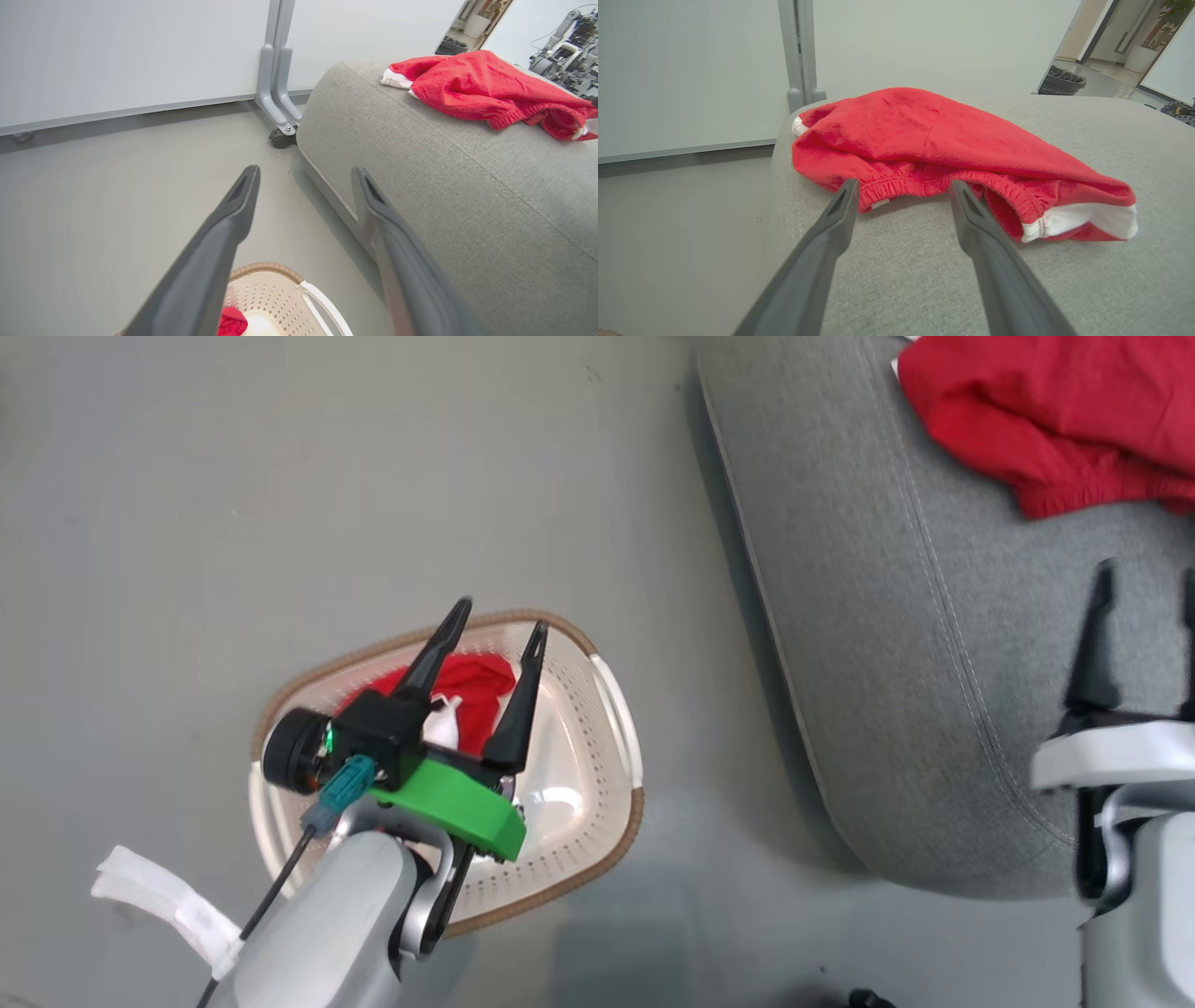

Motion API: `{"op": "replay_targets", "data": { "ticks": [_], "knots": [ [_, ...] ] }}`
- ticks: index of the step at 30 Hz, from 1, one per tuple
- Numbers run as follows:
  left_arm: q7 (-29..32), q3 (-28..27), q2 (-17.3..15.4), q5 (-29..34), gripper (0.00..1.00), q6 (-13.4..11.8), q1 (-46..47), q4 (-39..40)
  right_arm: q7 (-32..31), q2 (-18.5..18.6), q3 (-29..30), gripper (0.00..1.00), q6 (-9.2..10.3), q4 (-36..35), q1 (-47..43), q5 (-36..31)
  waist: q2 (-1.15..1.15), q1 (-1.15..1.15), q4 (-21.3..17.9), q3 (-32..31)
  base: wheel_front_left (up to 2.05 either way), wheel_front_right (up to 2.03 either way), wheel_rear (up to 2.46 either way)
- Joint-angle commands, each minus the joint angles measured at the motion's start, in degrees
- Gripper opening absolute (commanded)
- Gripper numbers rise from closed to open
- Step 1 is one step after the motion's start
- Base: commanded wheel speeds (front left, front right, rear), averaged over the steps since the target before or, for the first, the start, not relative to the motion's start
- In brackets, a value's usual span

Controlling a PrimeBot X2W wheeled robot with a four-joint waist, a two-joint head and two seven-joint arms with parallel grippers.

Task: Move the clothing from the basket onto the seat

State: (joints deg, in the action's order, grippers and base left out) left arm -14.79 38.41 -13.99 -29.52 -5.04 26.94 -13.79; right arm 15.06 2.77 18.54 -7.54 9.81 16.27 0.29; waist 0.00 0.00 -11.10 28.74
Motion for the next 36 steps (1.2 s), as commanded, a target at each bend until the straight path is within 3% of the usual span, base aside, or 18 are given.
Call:
{"op": "replay_targets", "data": {
  "ticks": [1,9,15,21,27,36],
  "knots": [
    [-0.44,-1.02,0.66,-0.69,1.0,0.03,-2.02,-0.93,0.18,0.21,-1.91,1.0,0.1,0.22,-1.7,0.39,0.0,0.0,7.73,-9.31,0.0,0.0,0.0],
    [-0.34,-14.73,5.38,2.47,1.0,1.97,-13.34,-2.0,0.19,0.2,-13.8,1.0,0.1,0.05,-6.74,1.91,0.0,0.0,13.67,-19.07,0.0,0.0,0.0],
    [-0.36,-24.04,8.9,8.73,1.0,4.0,-21.18,1.51,0.19,0.49,-17.04,1.0,0.1,-3.19,-12.1,2.73,0.0,0.0,17.3,-24.8,0.0,0.0,0.0],
    [-0.36,-31.27,10.74,15.4,1.0,6.08,-29.18,7.84,0.19,0.38,-19.34,1.0,0.1,-5.02,-15.87,3.23,0.0,0.0,17.85,-28.15,0.0,0.0,0.0],
    [-0.37,-31.96,11.03,21.65,1.0,8.66,-35.13,12.33,0.19,0.38,-22.51,1.0,0.1,-6.34,-20.1,3.96,0.0,0.0,17.01,-30.64,0.0,0.0,0.0],
    [-0.37,-31.03,11.06,17.25,1.0,6.77,-40.37,13.84,0.19,0.34,-24.0,1.0,0.1,-7.4,-25.99,6.04,0.0,0.0,15.29,-32.46,0.0,0.0,0.0]
  ]
}}
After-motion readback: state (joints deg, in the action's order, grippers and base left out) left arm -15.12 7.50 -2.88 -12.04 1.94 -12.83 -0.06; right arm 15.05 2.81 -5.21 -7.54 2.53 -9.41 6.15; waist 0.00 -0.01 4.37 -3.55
